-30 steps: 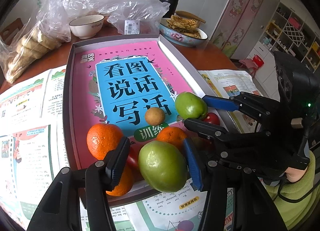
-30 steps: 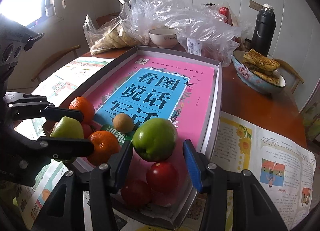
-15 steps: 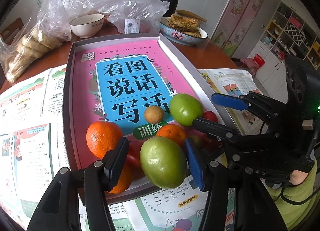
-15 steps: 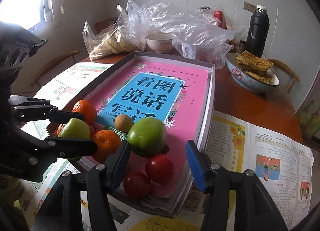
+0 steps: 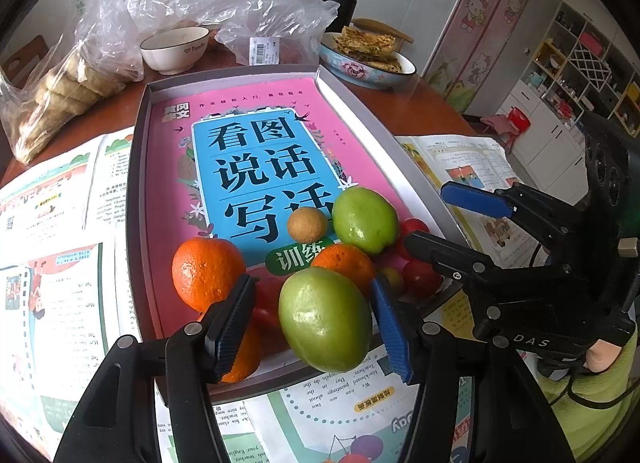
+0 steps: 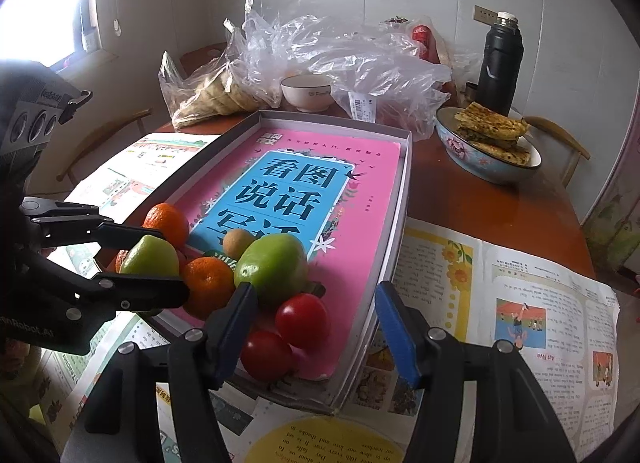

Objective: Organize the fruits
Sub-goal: 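Open both grippers to drop the green fruits into the box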

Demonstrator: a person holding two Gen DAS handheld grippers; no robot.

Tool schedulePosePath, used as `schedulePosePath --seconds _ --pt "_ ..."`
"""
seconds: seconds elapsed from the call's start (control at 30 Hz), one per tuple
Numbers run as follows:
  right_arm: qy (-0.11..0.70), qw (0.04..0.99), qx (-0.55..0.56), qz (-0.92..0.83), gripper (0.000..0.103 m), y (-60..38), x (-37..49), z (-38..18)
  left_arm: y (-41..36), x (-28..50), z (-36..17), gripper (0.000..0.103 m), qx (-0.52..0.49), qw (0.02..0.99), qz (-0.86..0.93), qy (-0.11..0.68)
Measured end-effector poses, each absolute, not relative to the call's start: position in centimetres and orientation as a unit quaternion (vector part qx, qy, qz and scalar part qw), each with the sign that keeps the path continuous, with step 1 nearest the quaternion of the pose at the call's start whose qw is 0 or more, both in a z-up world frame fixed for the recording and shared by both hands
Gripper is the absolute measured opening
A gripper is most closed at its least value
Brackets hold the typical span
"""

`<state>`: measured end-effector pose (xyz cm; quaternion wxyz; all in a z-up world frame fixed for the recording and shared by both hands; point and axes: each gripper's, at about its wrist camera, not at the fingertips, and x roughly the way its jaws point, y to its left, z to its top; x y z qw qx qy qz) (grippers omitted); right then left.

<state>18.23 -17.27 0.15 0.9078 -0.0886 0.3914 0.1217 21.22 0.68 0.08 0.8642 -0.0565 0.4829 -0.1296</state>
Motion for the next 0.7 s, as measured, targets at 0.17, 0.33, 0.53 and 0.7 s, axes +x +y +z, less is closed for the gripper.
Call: schedulePosePath --seconds 0.17,0.33,0.53,0.7 --pt "0.389 0.91 -0.087 0.119 0.065 -17.4 17.9 0.3 0.6 21.2 0.2 0.062 -0.056 0.865 -0.13 0.481" --pt "0.385 0.912 -0.082 0.115 0.066 -17.6 17.6 0.6 0.5 21.0 0.6 0.076 -0.053 0.87 -0.126 0.474" --pt "0.378 0.916 -0.079 0.111 0.072 -17.7 17.1 0.9 0.3 20.5 1.5 0.076 -0.052 0.877 -0.125 0.462" --pt "0.368 0.921 -0.077 0.106 0.079 -17.8 16.2 1.4 0.1 19.9 2.2 0.078 -0.039 0.885 -0.112 0.449"
